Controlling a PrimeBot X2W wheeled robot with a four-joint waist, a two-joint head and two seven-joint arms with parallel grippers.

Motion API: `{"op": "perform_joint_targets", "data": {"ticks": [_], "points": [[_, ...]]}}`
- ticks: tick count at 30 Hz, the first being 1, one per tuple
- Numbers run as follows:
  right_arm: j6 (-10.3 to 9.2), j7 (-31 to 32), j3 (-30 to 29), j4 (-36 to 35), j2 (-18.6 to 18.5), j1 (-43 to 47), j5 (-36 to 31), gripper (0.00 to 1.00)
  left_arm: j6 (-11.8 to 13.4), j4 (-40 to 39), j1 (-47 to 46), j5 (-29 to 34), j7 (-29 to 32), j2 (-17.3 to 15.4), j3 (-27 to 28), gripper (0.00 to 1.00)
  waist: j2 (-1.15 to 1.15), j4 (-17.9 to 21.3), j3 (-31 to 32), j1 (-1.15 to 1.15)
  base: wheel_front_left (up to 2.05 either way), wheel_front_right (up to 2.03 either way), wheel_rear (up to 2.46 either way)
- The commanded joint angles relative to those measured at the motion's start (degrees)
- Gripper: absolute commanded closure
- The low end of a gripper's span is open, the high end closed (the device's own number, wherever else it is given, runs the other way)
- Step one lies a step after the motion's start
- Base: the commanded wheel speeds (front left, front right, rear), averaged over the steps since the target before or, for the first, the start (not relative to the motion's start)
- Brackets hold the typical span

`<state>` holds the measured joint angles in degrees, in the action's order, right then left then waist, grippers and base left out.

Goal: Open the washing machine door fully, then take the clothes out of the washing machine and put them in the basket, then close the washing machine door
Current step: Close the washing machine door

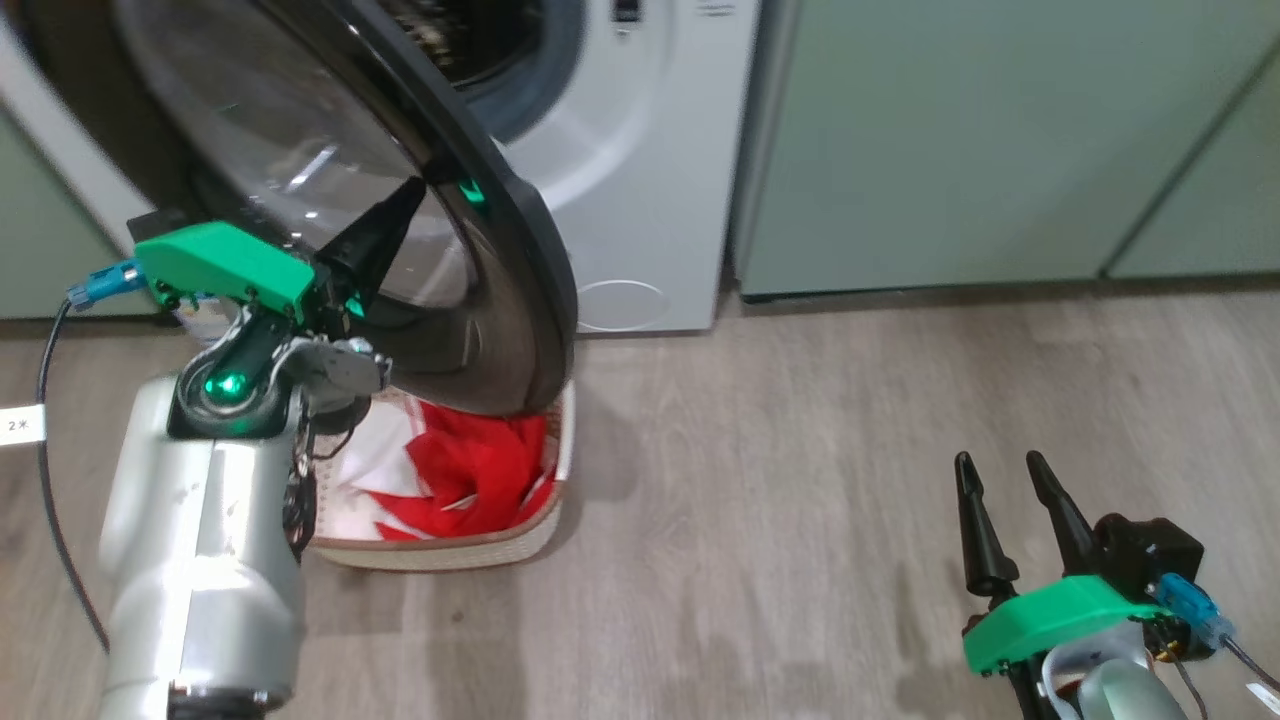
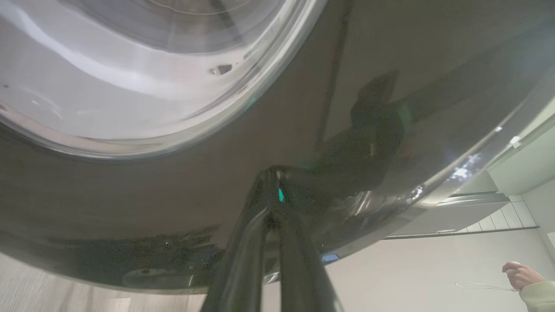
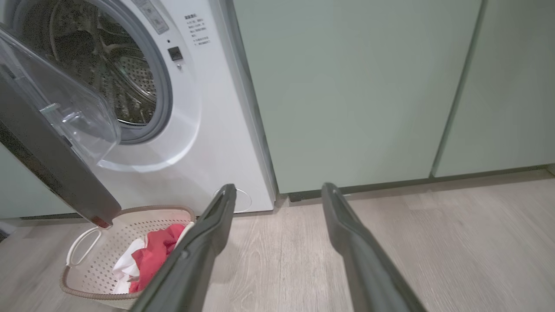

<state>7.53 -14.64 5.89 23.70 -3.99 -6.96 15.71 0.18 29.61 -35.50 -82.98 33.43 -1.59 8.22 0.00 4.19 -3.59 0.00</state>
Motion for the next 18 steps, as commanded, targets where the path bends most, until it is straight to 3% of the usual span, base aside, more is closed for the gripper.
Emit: {"op": "perform_joint_targets", "data": {"ticks": [1,8,15,16,17,18], "points": [[-0.04,-0.36,1.29,-1.94,-0.62,-2.16,-0.14,0.00,-1.69,0.94,-4.08,-0.19,-1.92,-1.30,1.42,1.00,0.00,2.93,-1.11,0.00,0.00,0.00,0.00],[-0.04,-0.36,1.40,-2.10,-0.81,-2.29,-0.08,0.00,-5.87,9.61,-8.37,-0.07,-4.78,-1.41,1.85,1.00,0.00,4.73,-1.04,0.00,0.00,0.00,0.00],[-0.04,-0.36,0.76,-2.19,-0.92,-1.71,-0.28,0.00,-7.45,12.45,-8.19,0.38,-5.19,-1.60,1.00,1.00,0.00,3.27,0.24,0.00,0.00,0.00,0.00],[-0.04,-0.36,0.66,-2.22,-0.93,-1.61,-0.26,0.00,-7.53,12.45,-7.70,0.72,-5.69,-1.77,0.85,0.96,0.00,2.83,0.53,0.00,0.00,0.00,0.00],[-0.04,-0.36,0.60,-2.23,-0.94,-1.52,-0.24,0.00,-7.59,12.20,-7.05,1.08,-6.08,-1.92,0.60,0.69,0.00,2.40,0.90,0.00,0.00,0.00,0.00],[-0.04,-0.36,0.60,-2.28,-0.93,-1.40,-0.25,0.00,-7.61,11.36,-6.22,1.33,-6.60,-2.07,0.43,0.26,0.00,1.99,1.26,0.00,0.00,0.00,0.00]]}}
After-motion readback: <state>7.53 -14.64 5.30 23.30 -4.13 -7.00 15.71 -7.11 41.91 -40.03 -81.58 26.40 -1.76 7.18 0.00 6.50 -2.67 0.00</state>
